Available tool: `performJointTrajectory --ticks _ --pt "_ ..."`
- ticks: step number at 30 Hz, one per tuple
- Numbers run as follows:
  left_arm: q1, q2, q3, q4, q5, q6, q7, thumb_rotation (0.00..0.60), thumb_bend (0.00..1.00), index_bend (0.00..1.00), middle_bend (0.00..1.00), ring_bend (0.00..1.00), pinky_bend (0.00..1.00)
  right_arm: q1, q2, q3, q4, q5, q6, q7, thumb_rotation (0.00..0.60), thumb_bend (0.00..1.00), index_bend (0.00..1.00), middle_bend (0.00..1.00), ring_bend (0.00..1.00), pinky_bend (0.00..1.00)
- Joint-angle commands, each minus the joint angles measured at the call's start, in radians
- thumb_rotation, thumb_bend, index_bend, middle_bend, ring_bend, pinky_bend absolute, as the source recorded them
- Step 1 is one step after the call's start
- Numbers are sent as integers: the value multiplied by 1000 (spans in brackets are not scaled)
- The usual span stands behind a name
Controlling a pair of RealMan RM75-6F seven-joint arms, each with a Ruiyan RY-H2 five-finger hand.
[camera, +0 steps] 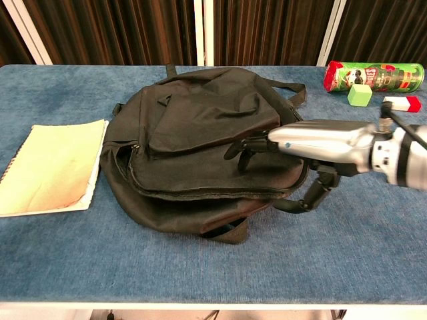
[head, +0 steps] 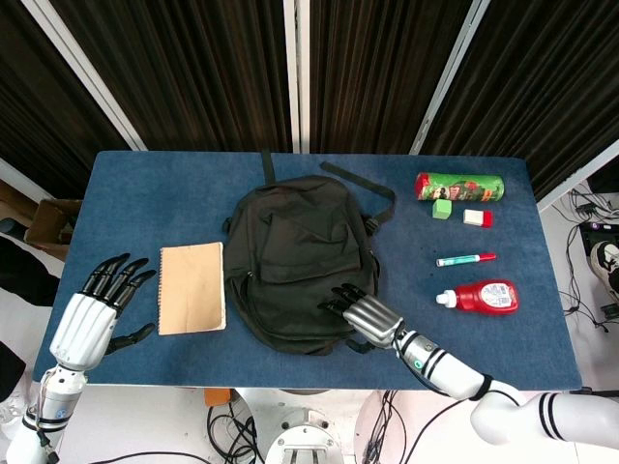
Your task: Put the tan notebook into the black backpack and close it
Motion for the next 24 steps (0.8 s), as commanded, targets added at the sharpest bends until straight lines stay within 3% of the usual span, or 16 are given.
performJointTrajectory --ticks 1,9,15,24 --pt "2 4 -1 2 1 4 -2 600 62 207 135 85 166 18 -24 20 18 25 -8 -10 600 327 217 261 31 2" --pt "9 13 -4 10 -10 8 -8 600 61 207 135 85 166 44 -15 50 22 72 -30 25 600 361 336 350 117 42" --pt "1 18 -4 21 -23 -17 -15 600 62 207 135 85 166 54 -33 66 31 94 -33 65 600 442 522 493 253 104" --pt "0 19 -5 28 -26 -22 -22 600 62 207 135 85 166 62 24 73 4 106 -48 114 600 437 506 462 250 113"
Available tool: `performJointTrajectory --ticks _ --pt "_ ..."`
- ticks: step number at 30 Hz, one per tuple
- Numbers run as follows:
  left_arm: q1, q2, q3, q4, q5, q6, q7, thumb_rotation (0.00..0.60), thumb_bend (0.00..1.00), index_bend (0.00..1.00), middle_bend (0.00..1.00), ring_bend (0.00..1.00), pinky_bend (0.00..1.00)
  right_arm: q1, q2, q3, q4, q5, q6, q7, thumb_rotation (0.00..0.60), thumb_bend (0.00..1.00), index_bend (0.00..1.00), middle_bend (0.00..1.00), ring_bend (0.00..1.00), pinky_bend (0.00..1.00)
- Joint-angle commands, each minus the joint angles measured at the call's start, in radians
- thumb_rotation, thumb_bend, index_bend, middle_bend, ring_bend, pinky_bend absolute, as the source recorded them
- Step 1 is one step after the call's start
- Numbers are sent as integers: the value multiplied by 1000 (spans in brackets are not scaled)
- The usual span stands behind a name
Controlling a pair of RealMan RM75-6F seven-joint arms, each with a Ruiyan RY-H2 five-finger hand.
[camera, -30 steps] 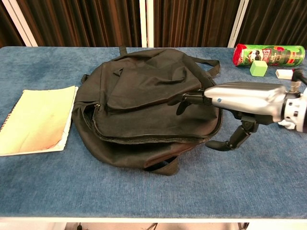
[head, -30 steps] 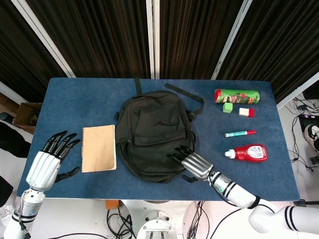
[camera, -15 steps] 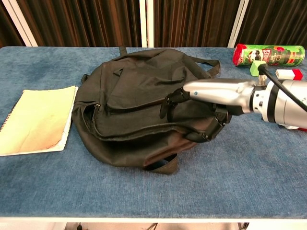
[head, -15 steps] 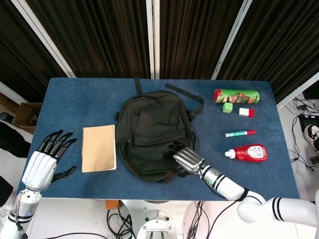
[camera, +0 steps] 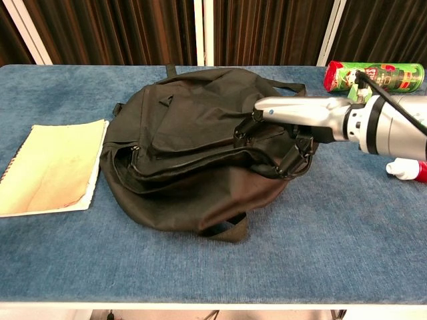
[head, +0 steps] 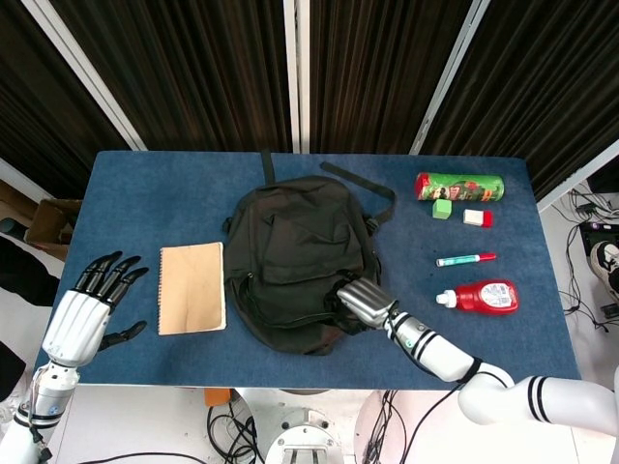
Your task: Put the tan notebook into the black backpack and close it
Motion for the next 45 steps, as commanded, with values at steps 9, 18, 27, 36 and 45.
performJointTrajectory --ticks 9,18,27,36,45 --pt "-9 -8 -5 4 -3 -11 -2 600 62 207 135 85 166 20 -12 6 2 48 7 -31 600 497 563 541 320 154" --pt "-28 -25 1 57 -51 -81 -40 600 63 207 135 85 166 -3 -136 80 47 194 105 17 600 538 775 673 459 186" --pt "-74 -128 24 241 -93 -217 -22 600 68 216 135 85 166 -73 -203 216 -1 434 362 17 600 582 841 696 493 219" --pt "-137 -224 30 429 -99 -311 -44 600 75 220 136 85 166 -110 -250 298 -39 562 506 -12 600 618 854 706 508 241" --pt "-168 -297 34 590 -134 -371 -94 600 74 218 136 85 166 -100 -282 322 -47 601 508 -41 600 619 849 700 508 241"
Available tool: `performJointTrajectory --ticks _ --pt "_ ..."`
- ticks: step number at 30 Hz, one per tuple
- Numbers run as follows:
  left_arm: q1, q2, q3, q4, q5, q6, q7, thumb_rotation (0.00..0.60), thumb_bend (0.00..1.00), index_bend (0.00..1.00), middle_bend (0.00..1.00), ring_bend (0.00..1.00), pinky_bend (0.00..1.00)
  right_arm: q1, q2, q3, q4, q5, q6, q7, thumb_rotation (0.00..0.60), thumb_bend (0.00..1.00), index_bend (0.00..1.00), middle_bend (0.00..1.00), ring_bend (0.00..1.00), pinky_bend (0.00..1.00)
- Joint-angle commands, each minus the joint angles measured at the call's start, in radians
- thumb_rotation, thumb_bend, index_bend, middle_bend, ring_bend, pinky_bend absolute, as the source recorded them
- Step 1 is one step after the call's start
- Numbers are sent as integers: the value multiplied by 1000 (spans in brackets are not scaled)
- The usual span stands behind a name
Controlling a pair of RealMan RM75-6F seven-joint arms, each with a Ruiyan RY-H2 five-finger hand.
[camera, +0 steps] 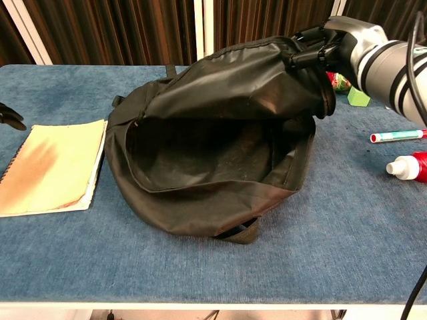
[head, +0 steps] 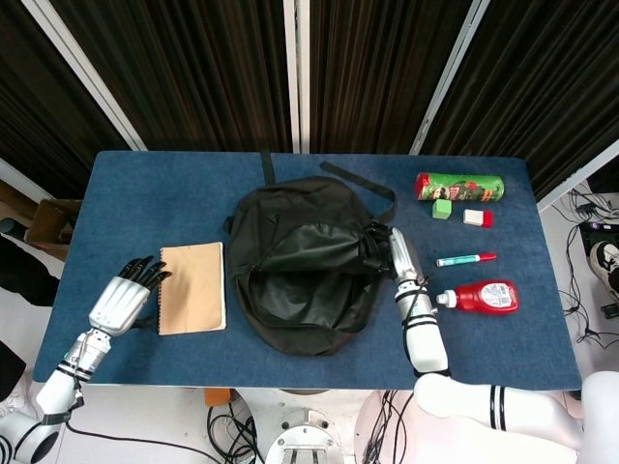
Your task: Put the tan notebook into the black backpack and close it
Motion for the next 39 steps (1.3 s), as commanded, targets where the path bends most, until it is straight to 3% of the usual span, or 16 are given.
performJointTrajectory --ticks 1,10,21,29,39 --pt "-12 -37 7 66 -15 -24 -23 600 74 218 136 85 166 9 -18 -3 6 -1 2 -17 600 618 848 700 508 241" --pt "-12 -85 32 182 -12 -17 -63 600 72 217 136 85 166 12 -48 -3 20 1 3 -39 600 621 842 698 508 241" --pt "-46 -166 38 250 7 7 -262 600 50 218 136 85 166 -7 -43 9 -1 -9 7 -32 600 628 840 697 508 242" --pt "-54 -254 16 370 -7 62 -421 600 12 249 161 89 168 -17 -41 18 5 -6 -10 -16 600 649 840 697 508 242" --pt "-70 -344 -1 492 -15 120 -552 600 211 262 184 116 170 -12 -46 28 19 -3 -32 -11 600 665 838 696 508 244"
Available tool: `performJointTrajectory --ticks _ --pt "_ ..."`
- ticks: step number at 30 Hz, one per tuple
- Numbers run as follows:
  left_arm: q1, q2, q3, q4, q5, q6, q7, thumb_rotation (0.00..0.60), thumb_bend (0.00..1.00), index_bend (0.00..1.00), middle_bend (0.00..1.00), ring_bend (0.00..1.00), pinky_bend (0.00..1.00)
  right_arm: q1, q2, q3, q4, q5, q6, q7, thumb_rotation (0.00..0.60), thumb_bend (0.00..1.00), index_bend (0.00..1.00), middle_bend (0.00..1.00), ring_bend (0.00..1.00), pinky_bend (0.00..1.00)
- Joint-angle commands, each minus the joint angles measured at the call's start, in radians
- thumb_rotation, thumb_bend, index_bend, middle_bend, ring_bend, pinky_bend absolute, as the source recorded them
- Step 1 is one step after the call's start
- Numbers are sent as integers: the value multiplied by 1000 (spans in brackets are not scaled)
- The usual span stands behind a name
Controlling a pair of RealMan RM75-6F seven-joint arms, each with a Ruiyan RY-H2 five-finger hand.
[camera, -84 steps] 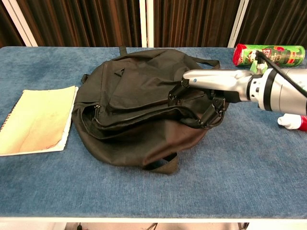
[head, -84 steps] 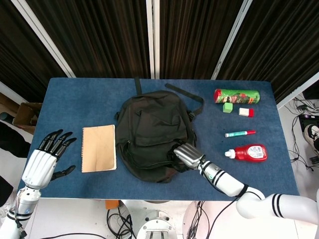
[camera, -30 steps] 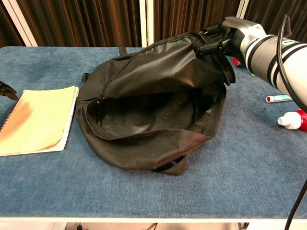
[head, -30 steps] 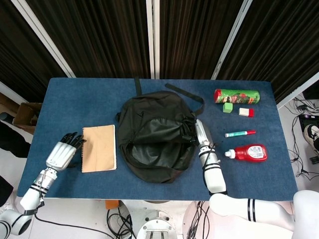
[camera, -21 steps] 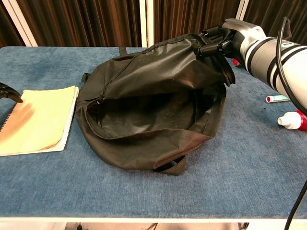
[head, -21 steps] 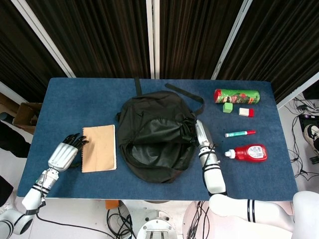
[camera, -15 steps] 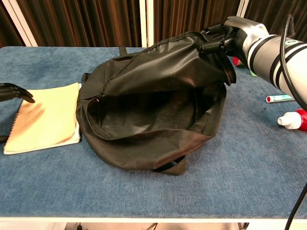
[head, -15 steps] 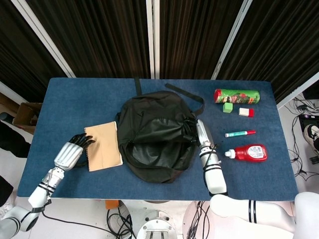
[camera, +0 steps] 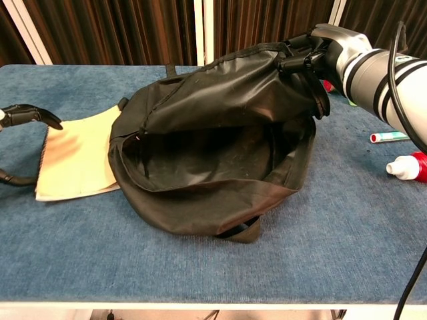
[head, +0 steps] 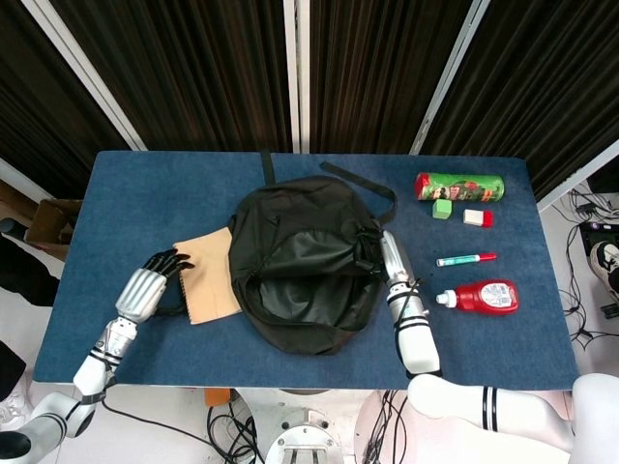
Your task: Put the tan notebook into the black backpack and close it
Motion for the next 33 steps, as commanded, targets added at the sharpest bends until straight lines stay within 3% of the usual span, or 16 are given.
performJointTrajectory --ticks 1,8,13,22,33 --pt "-10 -24 -6 32 0 24 -25 600 218 262 184 116 169 0 1 3 -1 1 -2 2 600 665 837 695 508 244" --pt "-37 -49 3 65 16 43 -27 600 240 268 185 116 169 -5 9 14 -7 10 -13 14 600 665 834 695 508 245" --pt "-57 -61 15 81 32 50 9 600 259 346 238 133 175 -7 14 16 -8 14 -19 19 600 665 833 694 508 247" --pt "-53 -84 -1 117 10 85 30 600 240 412 347 221 210 -11 24 15 -6 14 -30 25 600 664 828 691 508 247" --pt "-45 -146 -8 219 4 168 14 600 206 598 544 406 276 -6 26 11 -5 14 -41 26 600 660 820 686 508 240"
